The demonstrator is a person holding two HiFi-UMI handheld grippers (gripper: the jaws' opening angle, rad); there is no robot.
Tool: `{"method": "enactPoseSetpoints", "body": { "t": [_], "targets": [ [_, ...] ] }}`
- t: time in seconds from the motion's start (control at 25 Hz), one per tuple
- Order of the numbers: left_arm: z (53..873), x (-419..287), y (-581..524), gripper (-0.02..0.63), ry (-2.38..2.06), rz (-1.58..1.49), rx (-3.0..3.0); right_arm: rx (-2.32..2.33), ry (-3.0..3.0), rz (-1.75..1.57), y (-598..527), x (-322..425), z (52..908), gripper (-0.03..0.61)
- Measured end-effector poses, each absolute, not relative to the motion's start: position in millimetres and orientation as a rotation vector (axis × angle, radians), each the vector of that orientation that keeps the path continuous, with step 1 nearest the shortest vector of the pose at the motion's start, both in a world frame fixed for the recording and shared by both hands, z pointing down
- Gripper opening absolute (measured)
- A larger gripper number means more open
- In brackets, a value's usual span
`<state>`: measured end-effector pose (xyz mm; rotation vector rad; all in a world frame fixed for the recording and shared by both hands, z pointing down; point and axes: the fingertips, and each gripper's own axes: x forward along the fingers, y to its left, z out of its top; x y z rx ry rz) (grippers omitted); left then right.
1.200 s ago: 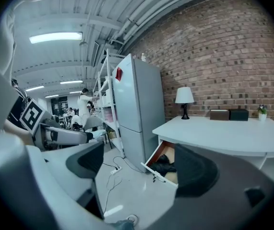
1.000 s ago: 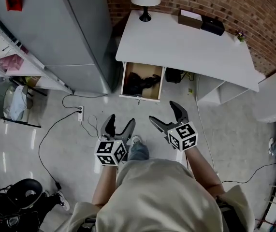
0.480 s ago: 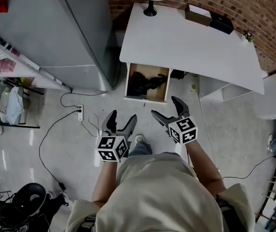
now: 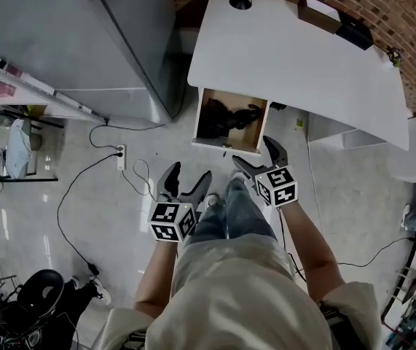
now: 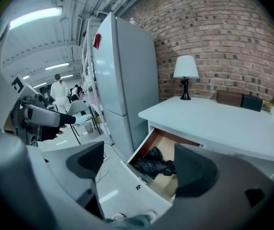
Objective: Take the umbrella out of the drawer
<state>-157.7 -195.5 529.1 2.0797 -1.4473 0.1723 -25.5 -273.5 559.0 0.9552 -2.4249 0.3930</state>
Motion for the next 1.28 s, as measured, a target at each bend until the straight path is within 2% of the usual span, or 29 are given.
{"method": "enactPoseSetpoints", "body": {
  "t": [0.44, 0.92, 1.28],
  "targets": [
    [584.4, -162.9, -235.1, 0.362, -1.418, 0.234, 1.993, 0.746, -2.227, 0.304, -339.8, -25.0, 673.2, 0.433],
    [632.7, -164.4, -282.3, 0.362, -1.426, 0.242, 1.91, 0.251, -1.992, -0.11, -373.0, -30.8, 788.3, 0.433],
    [662.7, -150.7, -293.9, 0.362, -1.393, 0.249, 1.863, -0.005, -1.866, -0.284, -384.0, -34.6, 856.4, 0.433]
  ]
}}
